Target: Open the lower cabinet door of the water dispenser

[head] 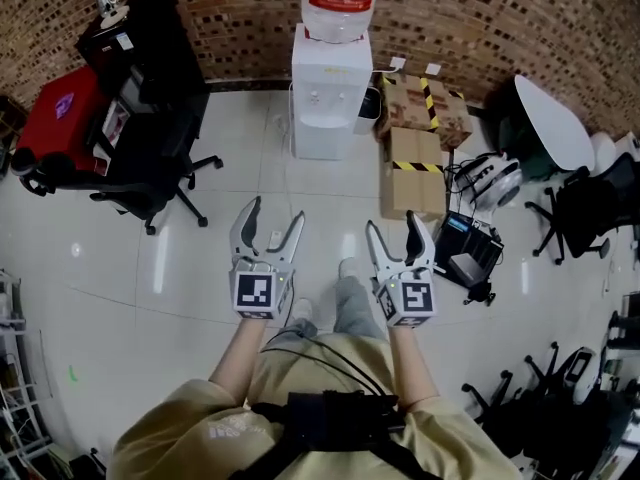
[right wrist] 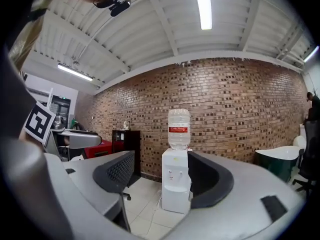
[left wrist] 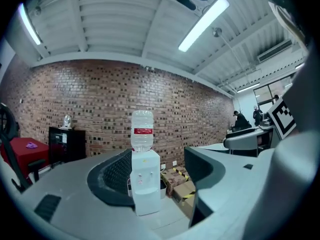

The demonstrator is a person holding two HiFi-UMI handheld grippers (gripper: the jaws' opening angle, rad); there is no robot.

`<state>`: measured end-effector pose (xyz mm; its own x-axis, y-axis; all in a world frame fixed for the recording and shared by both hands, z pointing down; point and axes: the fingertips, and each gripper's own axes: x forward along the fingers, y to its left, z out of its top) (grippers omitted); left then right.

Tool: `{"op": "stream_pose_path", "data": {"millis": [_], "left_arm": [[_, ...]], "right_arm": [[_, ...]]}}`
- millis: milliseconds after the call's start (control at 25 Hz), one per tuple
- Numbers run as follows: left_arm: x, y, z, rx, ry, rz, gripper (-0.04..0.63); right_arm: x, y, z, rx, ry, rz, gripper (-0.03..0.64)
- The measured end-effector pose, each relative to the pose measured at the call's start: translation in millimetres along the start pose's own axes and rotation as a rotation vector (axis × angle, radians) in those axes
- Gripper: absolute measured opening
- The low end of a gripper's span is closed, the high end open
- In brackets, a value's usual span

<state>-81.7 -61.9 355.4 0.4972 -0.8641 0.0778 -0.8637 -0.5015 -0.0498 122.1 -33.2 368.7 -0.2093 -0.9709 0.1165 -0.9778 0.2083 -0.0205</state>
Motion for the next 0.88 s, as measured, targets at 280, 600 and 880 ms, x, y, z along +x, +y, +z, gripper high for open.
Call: {"op": "stream_pose_path", "data": {"millis": [280,600,880], "left_arm": [[104.1,-8.9,-49.4,-0.014,0.058,0.033,0.322],[225.4,-17.6,-95.6,-0.116,0.091,0.097,0.322],[285.4,-23.3,-148.5,-0.078,0.161,0.066,0.321]], "right_arm": [[87.7,-68.6,-62.2,-0.010,0.063,0.092,0.350],[191.9,-154.6,-155.6,0.096,0.203,0.155,0.350],[271.1,-212.4,-259.0,0.074,0.383,0.177,0.344]]}}
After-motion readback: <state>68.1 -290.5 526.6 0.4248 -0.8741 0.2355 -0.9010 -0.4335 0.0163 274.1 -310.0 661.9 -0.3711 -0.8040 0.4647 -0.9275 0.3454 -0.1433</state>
